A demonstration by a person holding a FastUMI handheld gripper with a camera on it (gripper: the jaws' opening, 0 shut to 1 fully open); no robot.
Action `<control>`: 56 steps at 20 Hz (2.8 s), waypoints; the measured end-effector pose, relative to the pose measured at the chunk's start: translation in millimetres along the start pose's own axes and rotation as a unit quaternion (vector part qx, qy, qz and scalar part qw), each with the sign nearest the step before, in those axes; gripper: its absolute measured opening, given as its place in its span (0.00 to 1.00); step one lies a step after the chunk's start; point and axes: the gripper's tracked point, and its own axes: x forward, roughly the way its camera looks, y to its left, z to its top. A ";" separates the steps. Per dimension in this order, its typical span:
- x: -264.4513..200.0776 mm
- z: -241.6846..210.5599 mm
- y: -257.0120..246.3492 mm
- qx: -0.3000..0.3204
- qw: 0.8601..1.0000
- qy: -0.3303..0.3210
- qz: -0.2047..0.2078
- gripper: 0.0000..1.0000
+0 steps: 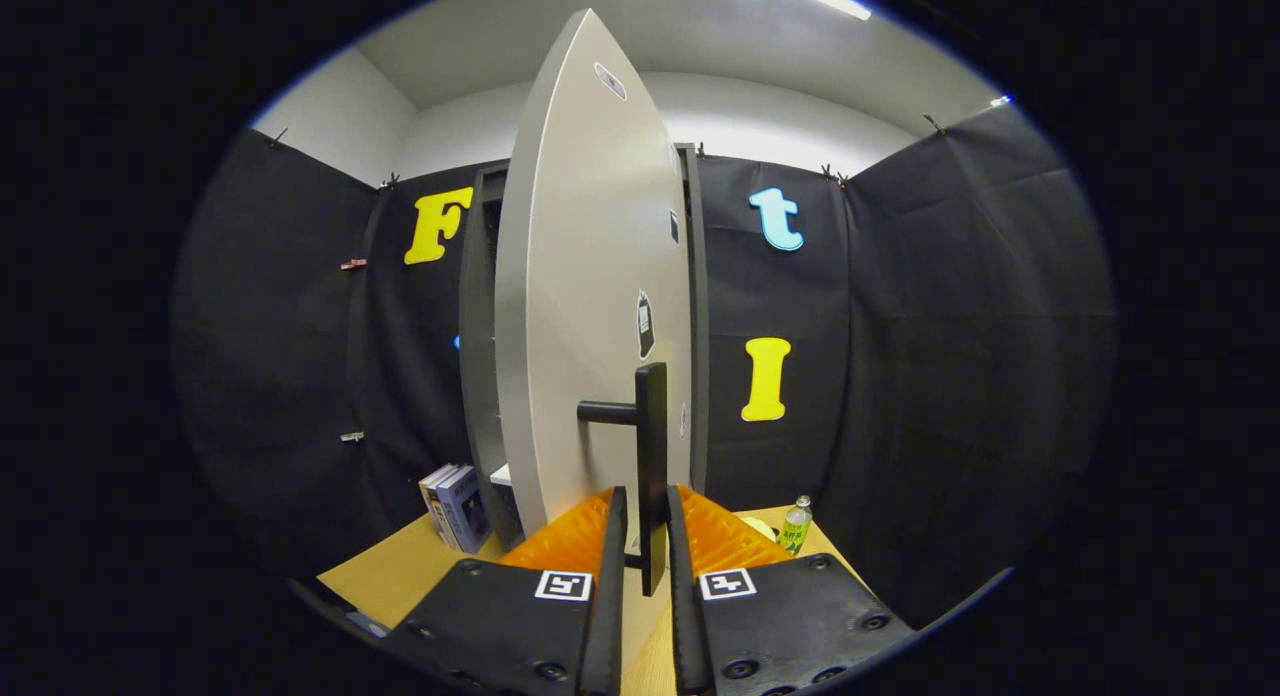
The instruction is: Open the shoe cabinet door, grab the shoes and put them into the shoe cabinet, then close the shoe cabinet door.
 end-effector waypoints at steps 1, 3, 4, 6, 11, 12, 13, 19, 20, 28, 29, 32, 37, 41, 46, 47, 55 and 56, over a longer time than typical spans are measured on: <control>0.0 -0.1 -3.5 0.002 1.000 0.001 -0.001 0.24; -1.8 0.6 -8.5 0.006 1.000 0.003 -0.002 0.23; -0.8 1.0 -11.8 0.009 1.000 0.004 -0.001 0.21; 0.0 -0.1 -18.3 0.013 1.000 0.006 -0.002 0.20; -1.1 1.7 -35.8 0.011 1.000 0.003 -0.018 0.19; -2.8 2.8 -41.3 0.009 1.000 0.001 -0.025 0.19; -5.0 3.4 -48.1 0.008 0.999 -0.002 -0.033 0.19; -8.0 4.1 -69.5 0.015 0.998 -0.007 -0.056 0.19; -7.6 4.9 -70.6 0.012 0.998 -0.007 -0.054 0.19; -22.4 -5.7 -73.8 0.003 0.998 0.004 -0.056 0.19; -29.4 -9.3 -71.9 0.001 0.998 0.009 -0.054 0.20; -50.0 -16.2 -74.6 -0.008 0.997 0.023 -0.071 0.38; -79.6 -47.2 -48.0 -0.009 0.996 0.070 -0.055 0.65; -86.5 -97.1 -5.3 -0.019 0.990 0.136 -0.024 0.99; -68.0 -186.5 75.4 0.025 0.971 0.232 0.052 1.00; -64.2 -207.0 86.8 0.030 0.965 0.253 0.063 1.00; -25.7 -350.3 133.8 0.049 0.924 0.367 0.093 0.99; -20.5 -367.5 138.9 0.050 0.920 0.377 0.093 0.99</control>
